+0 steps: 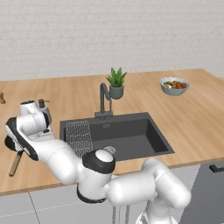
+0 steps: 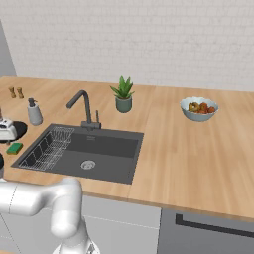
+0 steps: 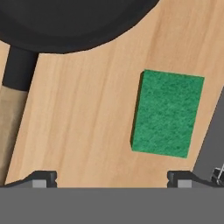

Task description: Pick the pan and sponge and place them into the sink. Then turn on the water.

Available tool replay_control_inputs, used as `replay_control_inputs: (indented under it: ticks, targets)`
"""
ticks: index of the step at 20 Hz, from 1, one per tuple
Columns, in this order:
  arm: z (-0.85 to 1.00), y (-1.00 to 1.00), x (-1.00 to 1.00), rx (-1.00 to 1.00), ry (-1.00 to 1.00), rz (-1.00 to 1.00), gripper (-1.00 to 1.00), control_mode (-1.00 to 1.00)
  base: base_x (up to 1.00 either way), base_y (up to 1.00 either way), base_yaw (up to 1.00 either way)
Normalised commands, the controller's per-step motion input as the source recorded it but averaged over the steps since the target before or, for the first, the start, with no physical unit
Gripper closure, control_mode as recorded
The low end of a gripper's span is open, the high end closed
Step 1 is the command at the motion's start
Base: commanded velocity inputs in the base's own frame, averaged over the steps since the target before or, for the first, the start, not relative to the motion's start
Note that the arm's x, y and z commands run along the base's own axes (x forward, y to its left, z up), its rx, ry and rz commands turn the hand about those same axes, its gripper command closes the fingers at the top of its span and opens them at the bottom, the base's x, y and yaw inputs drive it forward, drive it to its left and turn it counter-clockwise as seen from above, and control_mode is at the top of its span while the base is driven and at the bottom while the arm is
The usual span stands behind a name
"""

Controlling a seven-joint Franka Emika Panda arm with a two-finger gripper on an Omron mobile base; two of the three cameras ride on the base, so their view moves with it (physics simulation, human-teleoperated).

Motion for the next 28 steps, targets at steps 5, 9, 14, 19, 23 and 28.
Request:
replay_control_inputs:
  ticks: [5,9,14,19,23,28]
  targets:
    - [-0.15,0.0,0.0,0.0,0.0,0.03,-1.0,-1.0,0.0,0.0,0.0]
    - [-0.01,-0.15,0.02,0.01,0.0,0.01,-1.0,-1.0,0.0,0.0,0.0]
    - [-0.06,-0.21,0.13,0.0,0.0,0.0,-1.0,-1.0,0.0,0.0,0.0]
    - [-0.21,-0.17,0.1,0.0,0.0,0.0,-1.0,-1.0,0.0,0.0,0.0]
    - [-0.19,-0.22,0.07,0.0,0.0,0.0,-1.0,-1.0,0.0,0.0,0.0]
    - [-0.27,-0.11,0.09,0.0,0.0,0.0,-1.0,-1.0,0.0,0.0,0.0]
